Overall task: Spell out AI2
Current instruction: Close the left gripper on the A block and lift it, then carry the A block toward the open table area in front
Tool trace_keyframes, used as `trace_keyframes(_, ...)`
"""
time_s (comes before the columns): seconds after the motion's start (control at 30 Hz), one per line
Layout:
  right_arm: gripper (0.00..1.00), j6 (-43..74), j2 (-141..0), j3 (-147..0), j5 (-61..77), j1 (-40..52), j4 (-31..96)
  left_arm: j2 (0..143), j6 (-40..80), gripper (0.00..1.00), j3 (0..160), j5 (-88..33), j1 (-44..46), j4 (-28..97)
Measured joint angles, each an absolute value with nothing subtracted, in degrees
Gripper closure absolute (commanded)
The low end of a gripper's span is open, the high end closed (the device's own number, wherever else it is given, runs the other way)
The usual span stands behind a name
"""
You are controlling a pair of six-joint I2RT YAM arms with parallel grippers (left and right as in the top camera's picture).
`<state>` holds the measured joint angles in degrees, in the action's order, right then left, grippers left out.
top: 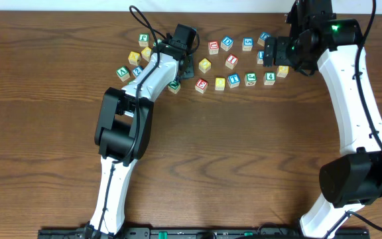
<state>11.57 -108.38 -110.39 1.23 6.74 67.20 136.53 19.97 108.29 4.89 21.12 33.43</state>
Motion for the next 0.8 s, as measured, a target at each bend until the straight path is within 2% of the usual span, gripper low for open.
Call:
trace_keyframes(0.43,0.01,11.6,-108.4,-110.4,1.2,6.7,66.8,134.6,19.9,0.77,108.3,4.9,21.1,34.3)
trace_keyframes(0.8,0.01,11.6,-108.4,-110.3,1.0,6.7,66.6,111.2,21.6,0.77,108.7,4.6,24.6,51.5)
